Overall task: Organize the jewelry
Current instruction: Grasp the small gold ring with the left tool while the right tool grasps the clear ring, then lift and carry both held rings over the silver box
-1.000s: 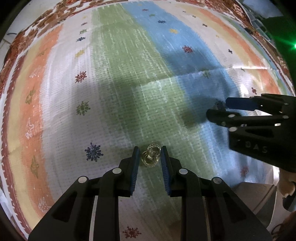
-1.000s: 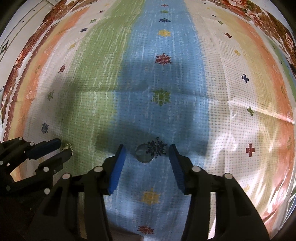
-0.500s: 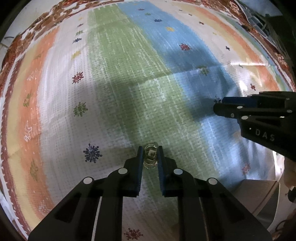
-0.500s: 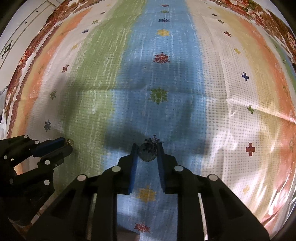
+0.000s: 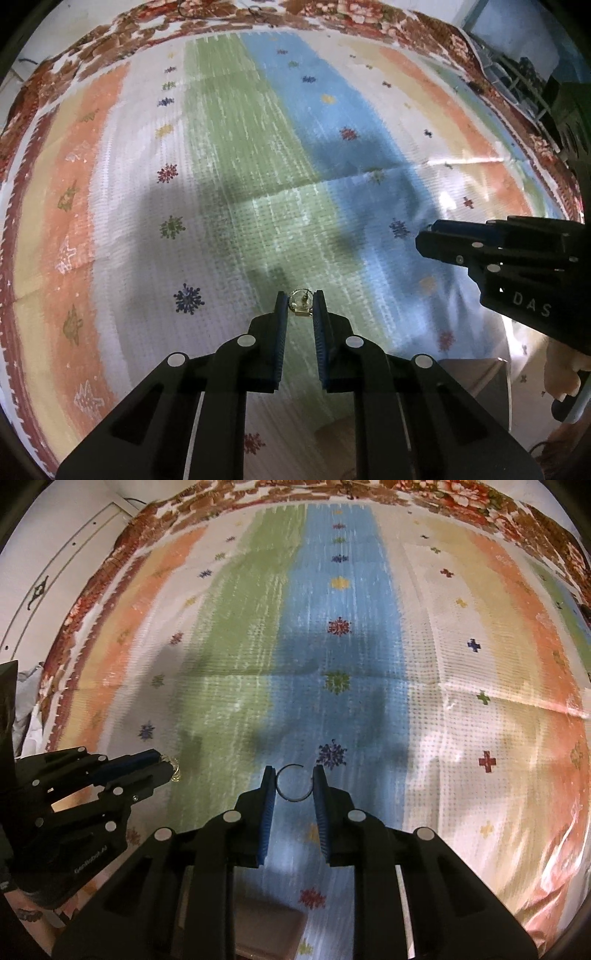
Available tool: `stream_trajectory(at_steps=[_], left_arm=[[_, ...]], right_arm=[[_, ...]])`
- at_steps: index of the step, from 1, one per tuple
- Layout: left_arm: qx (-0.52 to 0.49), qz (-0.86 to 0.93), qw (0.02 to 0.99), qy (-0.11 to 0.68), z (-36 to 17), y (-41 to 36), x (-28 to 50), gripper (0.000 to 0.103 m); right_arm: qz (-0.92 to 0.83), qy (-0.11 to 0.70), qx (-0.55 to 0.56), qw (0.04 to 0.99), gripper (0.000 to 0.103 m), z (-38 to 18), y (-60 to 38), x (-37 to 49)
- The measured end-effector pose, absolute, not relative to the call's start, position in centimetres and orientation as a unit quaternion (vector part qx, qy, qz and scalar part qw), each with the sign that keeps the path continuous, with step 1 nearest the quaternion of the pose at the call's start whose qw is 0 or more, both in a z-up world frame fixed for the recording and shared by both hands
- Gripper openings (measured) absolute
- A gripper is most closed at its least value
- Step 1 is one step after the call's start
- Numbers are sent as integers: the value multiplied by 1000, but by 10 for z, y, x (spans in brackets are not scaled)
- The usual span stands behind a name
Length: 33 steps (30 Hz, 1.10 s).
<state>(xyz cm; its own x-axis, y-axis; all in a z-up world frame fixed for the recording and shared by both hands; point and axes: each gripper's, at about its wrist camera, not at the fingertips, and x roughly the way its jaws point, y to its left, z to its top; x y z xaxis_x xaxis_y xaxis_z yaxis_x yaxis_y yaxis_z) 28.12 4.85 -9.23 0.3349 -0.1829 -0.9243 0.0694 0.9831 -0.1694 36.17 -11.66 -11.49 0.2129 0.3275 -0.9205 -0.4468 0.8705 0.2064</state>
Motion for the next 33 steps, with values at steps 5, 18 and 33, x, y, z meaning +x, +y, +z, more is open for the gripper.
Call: stream_trajectory(at_steps=[5, 18, 33], left_arm=[[-52, -88, 830, 549, -74, 39, 265, 13], [-82, -124, 861, 486, -30, 32, 204, 13], [-127, -123, 859, 480, -40, 36, 153, 13]], right_arm=[[260, 559, -44, 786, 22, -98, -117, 343], [317, 508, -23, 800, 22, -53, -146, 279], [317, 512, -34, 797, 22, -70, -161, 232]])
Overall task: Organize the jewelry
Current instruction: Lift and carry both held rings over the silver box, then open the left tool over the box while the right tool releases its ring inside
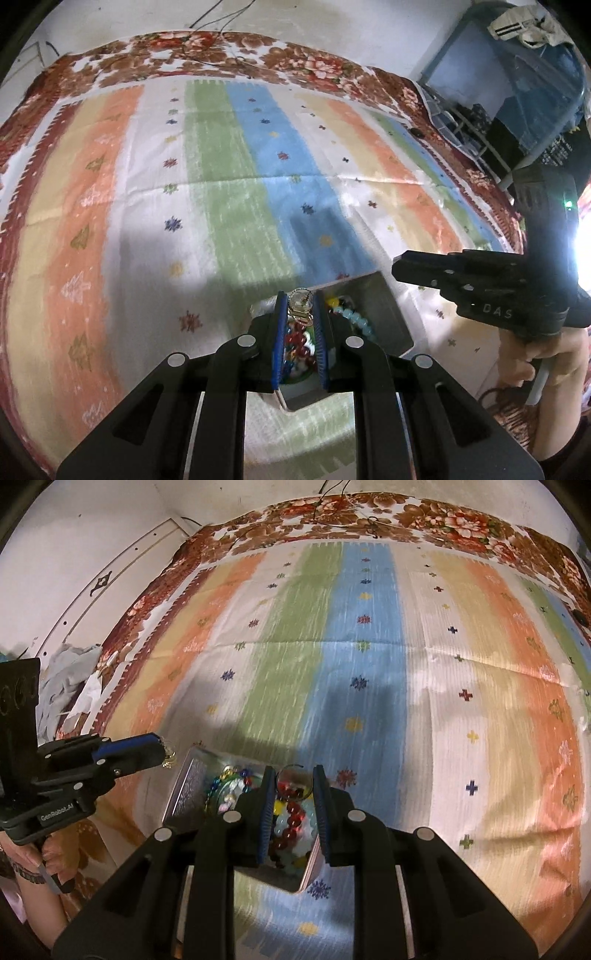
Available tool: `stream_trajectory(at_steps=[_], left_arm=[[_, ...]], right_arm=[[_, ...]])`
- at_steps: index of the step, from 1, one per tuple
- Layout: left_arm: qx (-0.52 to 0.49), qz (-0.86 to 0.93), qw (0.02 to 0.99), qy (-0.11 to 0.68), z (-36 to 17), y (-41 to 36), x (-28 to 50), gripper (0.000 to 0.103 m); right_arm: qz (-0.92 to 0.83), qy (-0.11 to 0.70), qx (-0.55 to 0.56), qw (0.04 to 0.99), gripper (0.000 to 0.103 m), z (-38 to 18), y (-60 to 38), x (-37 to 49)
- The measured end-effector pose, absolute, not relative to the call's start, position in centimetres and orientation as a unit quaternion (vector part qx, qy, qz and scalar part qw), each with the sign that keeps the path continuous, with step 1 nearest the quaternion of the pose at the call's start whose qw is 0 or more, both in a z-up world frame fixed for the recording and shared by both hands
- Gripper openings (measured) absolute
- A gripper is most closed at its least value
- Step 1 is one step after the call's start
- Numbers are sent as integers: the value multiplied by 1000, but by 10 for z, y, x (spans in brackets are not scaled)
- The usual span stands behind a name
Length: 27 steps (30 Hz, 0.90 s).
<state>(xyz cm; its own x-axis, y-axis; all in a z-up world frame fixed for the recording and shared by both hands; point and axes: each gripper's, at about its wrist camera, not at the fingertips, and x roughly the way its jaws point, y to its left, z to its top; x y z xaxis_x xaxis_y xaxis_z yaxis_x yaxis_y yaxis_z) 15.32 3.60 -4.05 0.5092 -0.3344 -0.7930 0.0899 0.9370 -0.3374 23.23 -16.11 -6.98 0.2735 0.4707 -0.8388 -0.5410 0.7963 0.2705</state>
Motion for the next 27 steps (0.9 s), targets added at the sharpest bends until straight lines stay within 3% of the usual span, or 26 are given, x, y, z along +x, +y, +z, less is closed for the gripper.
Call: stream_trajectory(at_steps=[17, 19, 23, 27], left_arm=[[-118, -137, 855, 485, -48, 17, 136, 14], [-114, -135, 857, 484, -47, 17, 135, 22], [-99, -134, 861, 481, -46, 12, 132, 30], [-89, -135, 869, 467, -41, 9, 119, 42]], right_arm=[[320, 502, -56, 801, 25, -76, -160, 199], [315, 498, -48, 806, 44, -75, -165, 199], [325, 483, -37, 812, 51, -70, -174, 192], [321, 476, -32, 818, 51, -69, -181, 185]])
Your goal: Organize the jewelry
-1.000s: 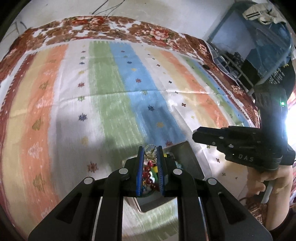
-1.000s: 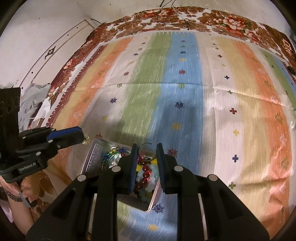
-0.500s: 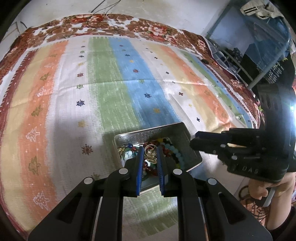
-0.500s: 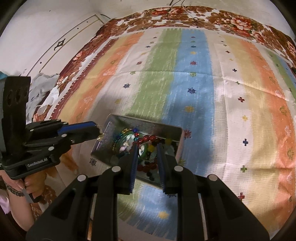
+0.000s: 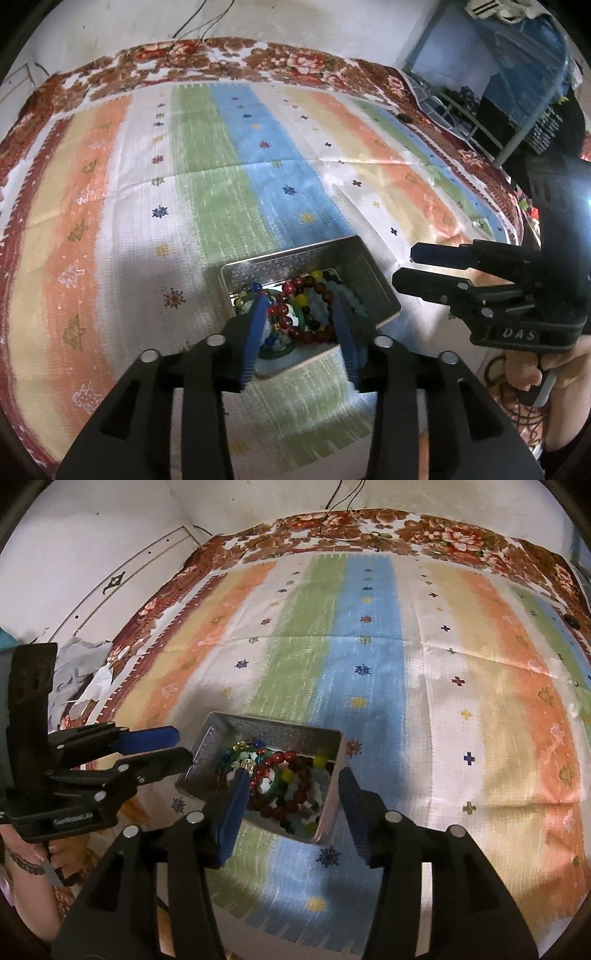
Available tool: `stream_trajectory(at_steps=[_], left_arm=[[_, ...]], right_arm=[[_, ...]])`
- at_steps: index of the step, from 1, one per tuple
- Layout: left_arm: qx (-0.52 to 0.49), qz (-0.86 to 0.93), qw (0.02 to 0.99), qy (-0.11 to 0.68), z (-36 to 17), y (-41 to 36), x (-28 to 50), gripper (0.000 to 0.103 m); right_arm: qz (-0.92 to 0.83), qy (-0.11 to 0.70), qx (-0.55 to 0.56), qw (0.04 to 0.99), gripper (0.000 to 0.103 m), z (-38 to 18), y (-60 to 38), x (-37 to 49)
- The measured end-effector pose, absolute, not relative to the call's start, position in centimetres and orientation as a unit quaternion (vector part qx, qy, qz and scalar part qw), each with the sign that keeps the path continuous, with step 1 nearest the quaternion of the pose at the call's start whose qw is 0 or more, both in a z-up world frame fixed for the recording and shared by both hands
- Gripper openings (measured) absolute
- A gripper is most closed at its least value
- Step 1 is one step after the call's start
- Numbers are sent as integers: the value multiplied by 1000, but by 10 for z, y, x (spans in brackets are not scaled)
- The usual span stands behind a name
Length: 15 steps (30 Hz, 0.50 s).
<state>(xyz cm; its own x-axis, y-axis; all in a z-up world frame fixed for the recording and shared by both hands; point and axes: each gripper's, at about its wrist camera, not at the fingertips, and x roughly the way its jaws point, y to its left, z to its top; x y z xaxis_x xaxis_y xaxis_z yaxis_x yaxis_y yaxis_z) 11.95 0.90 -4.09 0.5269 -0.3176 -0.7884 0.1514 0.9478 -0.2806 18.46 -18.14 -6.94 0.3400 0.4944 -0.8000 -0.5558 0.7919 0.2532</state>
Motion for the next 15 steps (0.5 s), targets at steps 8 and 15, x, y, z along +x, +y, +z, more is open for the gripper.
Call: stream_trajectory(at_steps=[8, 15], left_arm=[[-90, -83, 896, 427, -32, 17, 93, 55], [-77, -65, 925, 367, -20, 15, 60, 75]], right_arm=[[284, 422, 23, 861, 58, -53, -217, 163], [292, 380, 6, 878, 77, -48, -216, 131]])
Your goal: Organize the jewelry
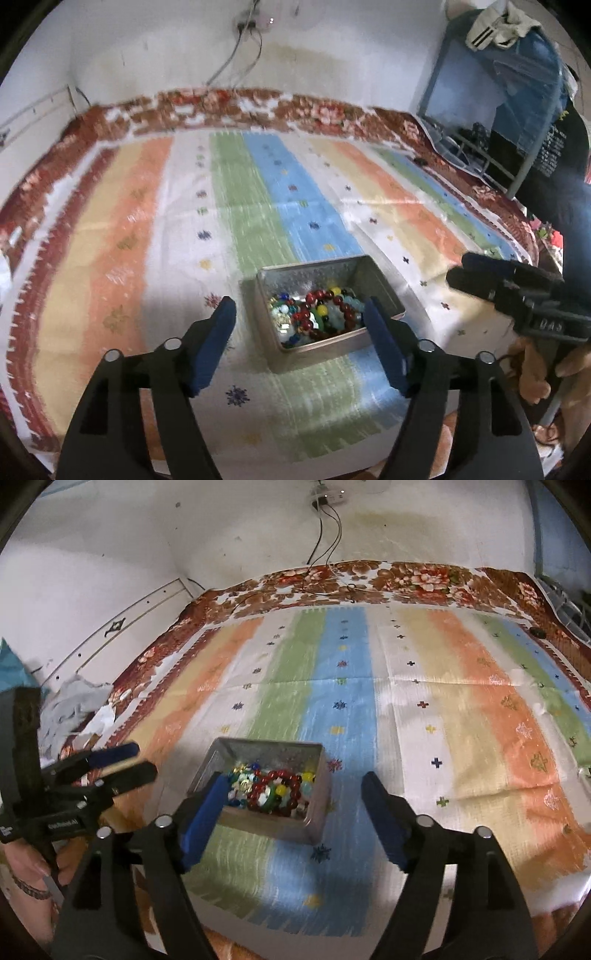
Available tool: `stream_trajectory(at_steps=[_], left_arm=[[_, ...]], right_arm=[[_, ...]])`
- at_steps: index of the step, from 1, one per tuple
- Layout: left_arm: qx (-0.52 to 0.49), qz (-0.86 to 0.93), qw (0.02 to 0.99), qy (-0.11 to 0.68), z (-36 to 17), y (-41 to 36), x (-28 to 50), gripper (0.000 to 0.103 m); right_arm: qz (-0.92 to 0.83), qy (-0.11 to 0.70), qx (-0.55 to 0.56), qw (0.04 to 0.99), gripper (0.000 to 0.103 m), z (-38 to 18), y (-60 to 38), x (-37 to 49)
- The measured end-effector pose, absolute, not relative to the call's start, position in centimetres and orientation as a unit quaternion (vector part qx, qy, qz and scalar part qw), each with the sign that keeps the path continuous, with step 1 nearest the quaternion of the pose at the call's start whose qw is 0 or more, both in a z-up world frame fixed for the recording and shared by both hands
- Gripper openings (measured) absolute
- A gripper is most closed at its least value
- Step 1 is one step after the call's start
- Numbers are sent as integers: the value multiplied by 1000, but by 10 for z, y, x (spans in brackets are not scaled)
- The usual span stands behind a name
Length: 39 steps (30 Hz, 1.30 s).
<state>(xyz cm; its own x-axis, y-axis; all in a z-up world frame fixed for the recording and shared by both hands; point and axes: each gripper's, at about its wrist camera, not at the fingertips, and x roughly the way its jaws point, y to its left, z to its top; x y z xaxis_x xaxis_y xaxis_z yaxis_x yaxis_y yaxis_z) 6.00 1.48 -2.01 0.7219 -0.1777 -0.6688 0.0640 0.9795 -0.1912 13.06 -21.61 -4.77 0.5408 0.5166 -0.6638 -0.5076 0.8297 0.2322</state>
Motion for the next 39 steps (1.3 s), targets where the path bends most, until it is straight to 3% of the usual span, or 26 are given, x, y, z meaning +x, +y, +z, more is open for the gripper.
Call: stream_trajectory(at_steps=[9, 15, 20, 39], left_arm=[[-61, -58, 940, 332, -10, 9, 47, 76], [-59, -65, 941, 328, -12, 4, 42, 89], [-52, -57, 945, 318, -14, 0, 38, 97], [-31, -25, 963, 268, -4, -7, 23, 97]], right_arm=[[276, 335, -12, 901, 88, -43, -219, 107], [266, 318, -3, 910, 89, -43, -229, 103], [266, 290, -5, 919, 98, -40, -240, 99], [263, 263, 0, 928, 98, -39, -244, 87]])
